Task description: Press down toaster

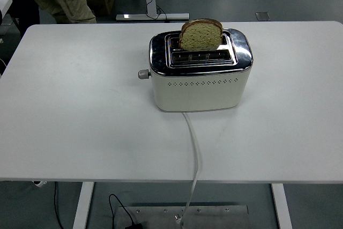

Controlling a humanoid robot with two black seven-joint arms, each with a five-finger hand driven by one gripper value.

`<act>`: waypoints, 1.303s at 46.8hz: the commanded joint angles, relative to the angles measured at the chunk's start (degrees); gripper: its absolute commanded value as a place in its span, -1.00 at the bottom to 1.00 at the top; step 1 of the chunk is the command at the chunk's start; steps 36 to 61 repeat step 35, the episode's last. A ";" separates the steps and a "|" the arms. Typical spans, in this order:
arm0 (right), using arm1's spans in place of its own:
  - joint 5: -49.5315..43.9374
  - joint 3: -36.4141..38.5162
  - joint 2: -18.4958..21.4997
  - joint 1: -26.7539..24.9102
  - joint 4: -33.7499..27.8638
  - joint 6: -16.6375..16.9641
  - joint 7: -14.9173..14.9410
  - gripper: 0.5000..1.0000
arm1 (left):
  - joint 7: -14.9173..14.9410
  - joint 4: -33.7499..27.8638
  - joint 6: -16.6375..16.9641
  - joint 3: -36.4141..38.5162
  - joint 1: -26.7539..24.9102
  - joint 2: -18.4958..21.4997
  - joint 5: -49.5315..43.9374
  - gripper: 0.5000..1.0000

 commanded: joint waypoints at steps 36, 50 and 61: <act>0.17 0.18 0.00 -0.09 -0.08 -0.07 0.26 0.99 | -6.14 0.08 0.06 -4.98 18.05 -0.67 -7.11 1.00; 0.17 0.18 0.00 -0.09 -0.08 -0.07 0.26 0.99 | -6.14 0.08 0.06 -4.98 18.05 -0.67 -7.11 1.00; 0.17 0.18 0.00 -0.09 -0.08 -0.07 0.26 0.99 | -6.14 0.08 0.06 -4.98 18.05 -0.67 -7.11 1.00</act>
